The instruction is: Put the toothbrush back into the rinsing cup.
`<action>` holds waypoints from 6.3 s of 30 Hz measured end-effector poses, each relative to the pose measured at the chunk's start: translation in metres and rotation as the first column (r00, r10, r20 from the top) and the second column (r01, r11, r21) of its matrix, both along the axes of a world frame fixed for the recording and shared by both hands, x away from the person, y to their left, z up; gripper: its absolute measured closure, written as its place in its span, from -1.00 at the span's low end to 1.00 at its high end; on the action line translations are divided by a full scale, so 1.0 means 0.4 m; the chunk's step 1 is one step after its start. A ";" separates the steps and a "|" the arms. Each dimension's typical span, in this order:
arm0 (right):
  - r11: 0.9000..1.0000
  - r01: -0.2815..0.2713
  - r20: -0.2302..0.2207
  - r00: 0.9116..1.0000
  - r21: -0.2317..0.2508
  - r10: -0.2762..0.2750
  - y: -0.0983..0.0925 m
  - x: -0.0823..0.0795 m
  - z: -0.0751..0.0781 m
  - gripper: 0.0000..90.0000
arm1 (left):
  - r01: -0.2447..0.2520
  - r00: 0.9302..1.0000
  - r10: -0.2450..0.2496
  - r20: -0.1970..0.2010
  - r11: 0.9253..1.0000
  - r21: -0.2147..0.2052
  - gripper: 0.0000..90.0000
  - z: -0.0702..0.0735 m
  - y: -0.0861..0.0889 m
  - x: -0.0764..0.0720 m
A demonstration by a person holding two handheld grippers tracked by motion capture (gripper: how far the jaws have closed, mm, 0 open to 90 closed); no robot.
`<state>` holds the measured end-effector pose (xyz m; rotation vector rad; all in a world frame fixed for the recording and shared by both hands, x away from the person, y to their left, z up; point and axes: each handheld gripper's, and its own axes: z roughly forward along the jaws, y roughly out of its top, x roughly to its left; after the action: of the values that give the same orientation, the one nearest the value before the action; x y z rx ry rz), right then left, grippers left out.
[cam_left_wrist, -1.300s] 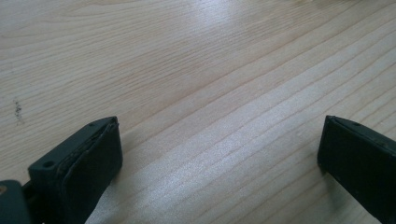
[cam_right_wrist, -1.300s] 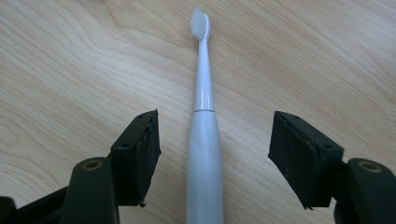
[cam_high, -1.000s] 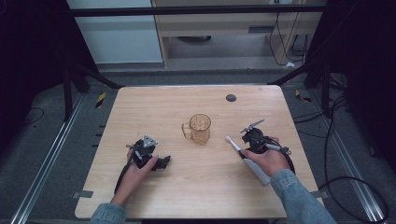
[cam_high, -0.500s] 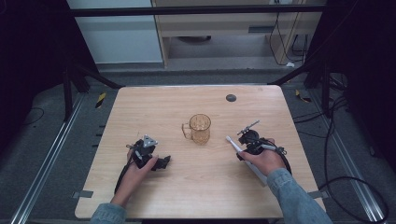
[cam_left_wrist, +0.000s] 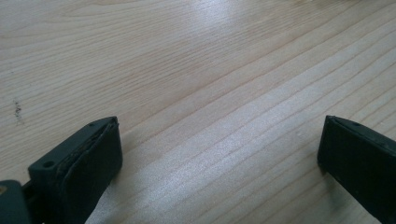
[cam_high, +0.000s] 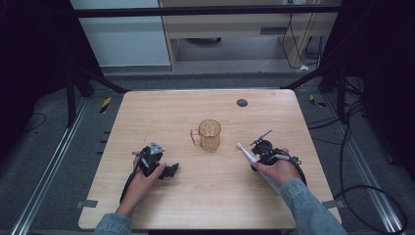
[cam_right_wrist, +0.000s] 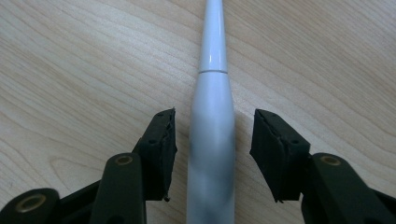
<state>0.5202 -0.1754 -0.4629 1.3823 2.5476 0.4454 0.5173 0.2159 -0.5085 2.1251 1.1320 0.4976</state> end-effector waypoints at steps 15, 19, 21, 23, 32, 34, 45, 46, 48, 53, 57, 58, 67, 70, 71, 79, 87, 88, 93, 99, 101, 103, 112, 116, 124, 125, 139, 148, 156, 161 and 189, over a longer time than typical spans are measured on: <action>1.000 -0.004 -0.031 1.000 -0.020 0.004 0.011 0.016 -0.014 0.28 | 0.002 1.000 -0.002 0.000 1.000 -0.001 -1.00 0.000 0.000 0.001; 1.000 -0.006 -0.038 0.999 -0.020 0.005 0.015 0.019 -0.015 0.36 | 0.002 1.000 -0.002 0.000 1.000 -0.001 -1.00 0.000 0.000 0.001; 1.000 -0.007 -0.037 0.999 -0.018 0.006 0.015 0.020 -0.016 0.44 | 0.003 1.000 -0.003 0.000 1.000 0.000 -1.00 0.000 0.000 0.001; 1.000 -0.009 -0.037 0.999 -0.020 0.008 0.016 0.020 -0.015 0.48 | 0.002 1.000 -0.002 0.000 1.000 -0.001 -1.00 0.000 0.000 0.001; 1.000 -0.001 -0.027 1.000 0.008 0.002 0.002 0.022 0.011 0.49 | 0.002 1.000 -0.002 0.000 1.000 -0.001 -1.00 0.000 0.000 0.001; 1.000 -0.006 -0.023 1.000 0.018 0.007 -0.002 0.023 0.019 0.49 | 0.002 1.000 -0.002 0.000 1.000 -0.001 -1.00 0.000 0.000 0.001; 1.000 -0.015 -0.009 1.000 0.020 0.015 -0.018 0.030 0.058 0.50 | 0.002 1.000 -0.002 0.000 1.000 -0.002 -1.00 0.000 0.000 0.001; 1.000 0.001 -0.020 1.000 0.030 0.000 -0.017 0.030 0.063 0.50 | 0.002 1.000 -0.002 0.000 1.000 -0.002 -1.00 0.000 0.000 0.001; 1.000 -0.001 -0.016 1.000 0.027 0.001 -0.018 0.032 0.069 0.50 | 0.002 1.000 -0.002 0.000 1.000 -0.002 -1.00 0.000 0.000 0.001; 0.999 0.001 -0.012 1.000 0.035 0.000 -0.022 0.037 0.089 0.50 | 0.002 1.000 -0.002 0.000 1.000 -0.002 -1.00 0.000 0.000 0.001; 0.999 0.004 0.002 1.000 0.032 -0.004 -0.023 0.041 0.107 0.50 | 0.002 1.000 -0.002 0.000 1.000 -0.002 -1.00 0.000 0.000 0.001; 1.000 0.000 0.005 1.000 0.031 0.000 -0.023 0.042 0.110 0.50 | 0.002 1.000 -0.002 0.000 1.000 -0.002 -1.00 0.000 0.000 0.001; 0.999 0.010 0.054 0.998 0.054 -0.013 -0.030 0.049 0.156 0.50 | 0.002 1.000 -0.002 0.000 1.000 -0.002 -1.00 0.000 0.000 0.001; 0.997 0.017 0.087 0.996 0.078 -0.023 -0.034 0.052 0.174 0.50 | 0.002 1.000 -0.002 0.000 1.000 -0.002 -1.00 0.000 0.000 0.001; 0.996 0.020 0.095 0.995 0.087 -0.028 -0.034 0.053 0.180 0.50 | 0.002 1.000 -0.002 0.000 1.000 -0.001 -1.00 0.000 0.000 0.001; 0.989 0.024 0.191 0.980 0.148 -0.053 -0.027 0.069 0.226 0.50 | 0.002 1.000 -0.002 0.000 1.000 -0.001 -1.00 0.000 0.000 0.001; 0.981 0.007 0.256 0.965 0.193 -0.057 -0.006 0.091 0.268 0.50 | 0.001 1.000 -0.001 0.000 1.000 -0.001 -1.00 0.000 0.000 0.000; 0.980 0.005 0.260 0.964 0.199 -0.057 -0.003 0.093 0.272 0.50 | 0.004 1.000 -0.004 0.001 1.000 0.000 -1.00 0.000 0.001 0.001; 0.973 -0.005 0.304 0.950 0.229 -0.067 0.012 0.102 0.283 0.50 | 0.004 1.000 -0.004 0.001 1.000 0.000 -1.00 0.000 0.000 0.001; 0.965 0.000 0.367 0.925 0.261 -0.099 0.029 0.112 0.286 0.50 | 0.004 1.000 -0.004 0.001 1.000 0.001 -1.00 0.000 0.001 0.001; 0.962 -0.004 0.389 0.915 0.273 -0.107 0.037 0.116 0.288 0.50 | 0.004 1.000 -0.004 0.002 1.000 0.000 -1.00 0.000 0.000 0.001; 0.958 -0.008 0.408 0.906 0.288 -0.115 0.046 0.120 0.290 0.50 | 0.004 1.000 -0.004 0.001 1.000 0.001 -1.00 0.000 0.001 0.001; 0.945 -0.026 0.448 0.884 0.327 -0.130 0.079 0.133 0.308 0.50 | 0.004 1.000 -0.004 0.002 1.000 0.001 -1.00 0.000 0.001 0.001; 0.942 -0.033 0.462 0.877 0.333 -0.133 0.090 0.134 0.309 0.50 | 0.004 1.000 -0.004 0.002 1.000 0.001 -1.00 0.000 0.001 0.001; 0.930 -0.027 0.494 0.853 0.367 -0.170 0.094 0.129 0.325 0.50 | 0.004 1.000 -0.004 0.002 1.000 0.001 -1.00 0.000 0.000 0.001; 0.929 -0.027 0.498 0.850 0.368 -0.172 0.095 0.129 0.328 0.50 | 0.004 1.000 -0.004 0.002 1.000 0.001 -1.00 0.000 0.000 0.001; 0.921 -0.057 0.542 0.822 0.386 -0.177 0.138 0.139 0.365 0.50 | -0.001 1.000 0.001 0.002 1.000 -0.007 -1.00 -0.001 -0.001 0.000; 0.917 -0.082 0.576 0.799 0.389 -0.173 0.162 0.139 0.399 0.50 | 0.001 1.000 -0.001 0.003 1.000 -0.004 -1.00 -0.001 0.000 0.001; 0.914 -0.096 0.600 0.780 0.394 -0.177 0.182 0.139 0.418 0.50 | 0.001 1.000 -0.001 0.003 1.000 -0.004 -1.00 -0.001 0.000 0.001; 0.913 -0.113 0.619 0.767 0.392 -0.171 0.205 0.145 0.432 0.50 | 0.003 1.000 -0.003 0.003 1.000 -0.002 -1.00 0.000 0.000 0.001; 0.883 -0.170 0.614 0.774 0.438 -0.155 0.302 0.175 0.372 0.49 | 0.002 1.000 -0.002 0.003 1.000 -0.003 -1.00 -0.001 0.000 0.001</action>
<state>0.5903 -0.0546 -0.3140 1.0707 1.9300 1.3592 0.5175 0.2158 -0.5087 2.1220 1.1287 0.4974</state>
